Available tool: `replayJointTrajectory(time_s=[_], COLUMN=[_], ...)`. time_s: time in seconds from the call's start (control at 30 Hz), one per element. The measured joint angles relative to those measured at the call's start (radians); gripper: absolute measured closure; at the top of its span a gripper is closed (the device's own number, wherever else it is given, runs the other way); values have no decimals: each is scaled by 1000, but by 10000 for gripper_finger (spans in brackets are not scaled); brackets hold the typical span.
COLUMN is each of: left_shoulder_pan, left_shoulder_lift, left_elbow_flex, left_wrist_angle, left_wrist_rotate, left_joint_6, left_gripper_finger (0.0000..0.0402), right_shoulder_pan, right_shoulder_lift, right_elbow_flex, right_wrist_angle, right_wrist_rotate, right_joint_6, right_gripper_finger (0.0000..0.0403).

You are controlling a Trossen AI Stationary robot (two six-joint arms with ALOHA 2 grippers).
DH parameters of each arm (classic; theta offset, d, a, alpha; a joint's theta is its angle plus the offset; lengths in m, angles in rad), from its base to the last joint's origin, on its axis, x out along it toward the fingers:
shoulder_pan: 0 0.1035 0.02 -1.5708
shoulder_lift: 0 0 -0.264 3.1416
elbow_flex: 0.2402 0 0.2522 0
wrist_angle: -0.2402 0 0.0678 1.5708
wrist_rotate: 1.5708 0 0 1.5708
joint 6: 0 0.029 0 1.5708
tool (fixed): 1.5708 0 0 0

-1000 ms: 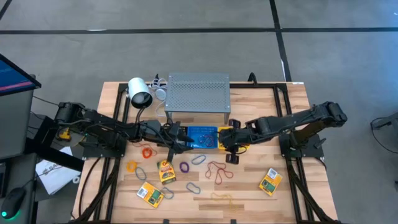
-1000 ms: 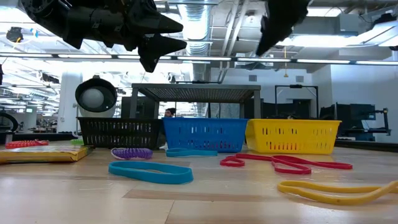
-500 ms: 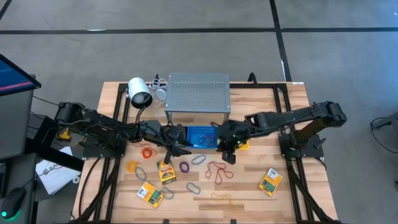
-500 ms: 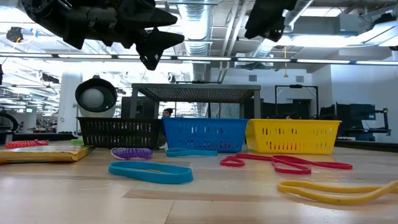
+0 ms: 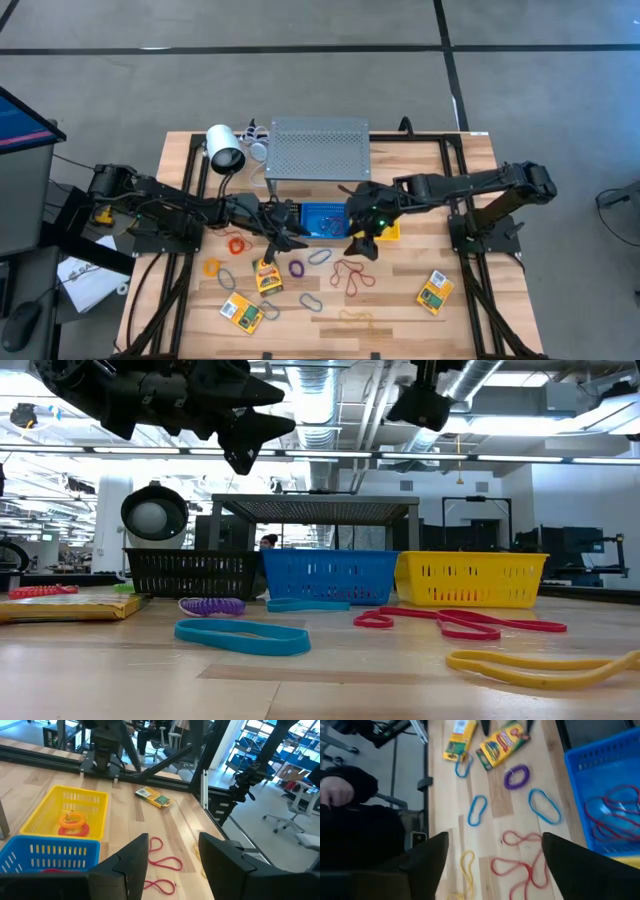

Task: Pick & Place Office Desk Supplies
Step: Put the right box of crayons into the black bin

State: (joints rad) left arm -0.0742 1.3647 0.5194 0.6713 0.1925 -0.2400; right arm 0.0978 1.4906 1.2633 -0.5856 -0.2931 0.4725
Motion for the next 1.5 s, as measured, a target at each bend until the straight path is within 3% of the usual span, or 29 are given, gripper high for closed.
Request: replayJointTrajectory(time_s=[0.27, 0.43, 0.6, 0.9, 1.27, 1.5], left_shoulder_pan=[0, 0, 0, 0, 0, 0], left_shoulder_lift=[0, 0, 0, -1, -1, -1], left_elbow_flex=[0, 0, 0, 0, 0, 0], left_wrist_angle=[3, 3, 3, 3, 3, 5], left_wrist_rotate=[0, 0, 0, 1, 1, 0], left_joint_6=[0, 1, 26, 53, 53, 50], left_gripper_finger=[231, 231, 231, 231, 231, 231], right_shoulder_pan=[26, 35, 92, 179, 190, 210], right_shoulder_lift=[3, 3, -8, -13, -14, -142], right_elbow_flex=[0, 0, 0, -1, -1, -36], right_wrist_angle=[41, 160, 260, 289, 308, 381], right_wrist_rotate=[11, 22, -17, 36, 38, 119], right_joint_6=[-75, -61, -160, -260, -298, -423], right_gripper_finger=[77, 77, 77, 77, 78, 78])
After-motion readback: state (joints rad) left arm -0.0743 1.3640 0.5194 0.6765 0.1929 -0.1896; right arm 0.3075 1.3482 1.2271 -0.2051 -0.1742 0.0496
